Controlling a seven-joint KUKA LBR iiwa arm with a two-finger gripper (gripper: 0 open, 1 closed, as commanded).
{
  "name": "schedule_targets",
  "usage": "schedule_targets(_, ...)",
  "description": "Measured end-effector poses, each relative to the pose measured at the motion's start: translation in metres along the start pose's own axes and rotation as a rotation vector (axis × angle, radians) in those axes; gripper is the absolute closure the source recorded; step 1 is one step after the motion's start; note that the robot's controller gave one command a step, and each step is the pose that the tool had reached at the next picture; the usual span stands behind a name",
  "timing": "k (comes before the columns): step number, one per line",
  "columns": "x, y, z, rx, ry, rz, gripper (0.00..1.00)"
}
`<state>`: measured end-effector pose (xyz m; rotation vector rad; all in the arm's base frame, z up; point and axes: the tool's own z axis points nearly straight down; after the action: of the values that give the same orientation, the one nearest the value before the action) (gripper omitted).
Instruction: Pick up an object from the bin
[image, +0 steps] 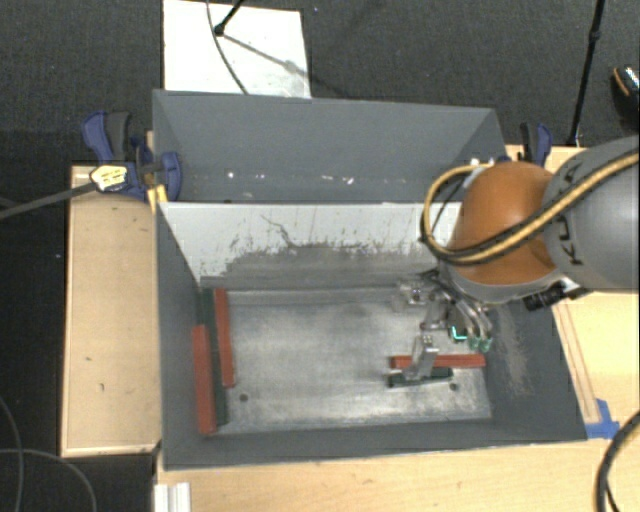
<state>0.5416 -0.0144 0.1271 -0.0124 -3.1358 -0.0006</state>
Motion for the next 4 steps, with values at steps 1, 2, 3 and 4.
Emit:
schedule_targets(1,0.011,-0.085,0.015,0.004,-0.003,-0.033,0.00)
schedule_targets(2,0.022,-0.061,0.025,-0.001,-0.003,-0.018,0.00)
schedule_targets(3,0.032,-0.049,0.027,-0.001,-0.003,-0.016,0.00)
schedule_targets(4,0.029,-0.068,0.057,-0.001,0.000,0.115,0.00)
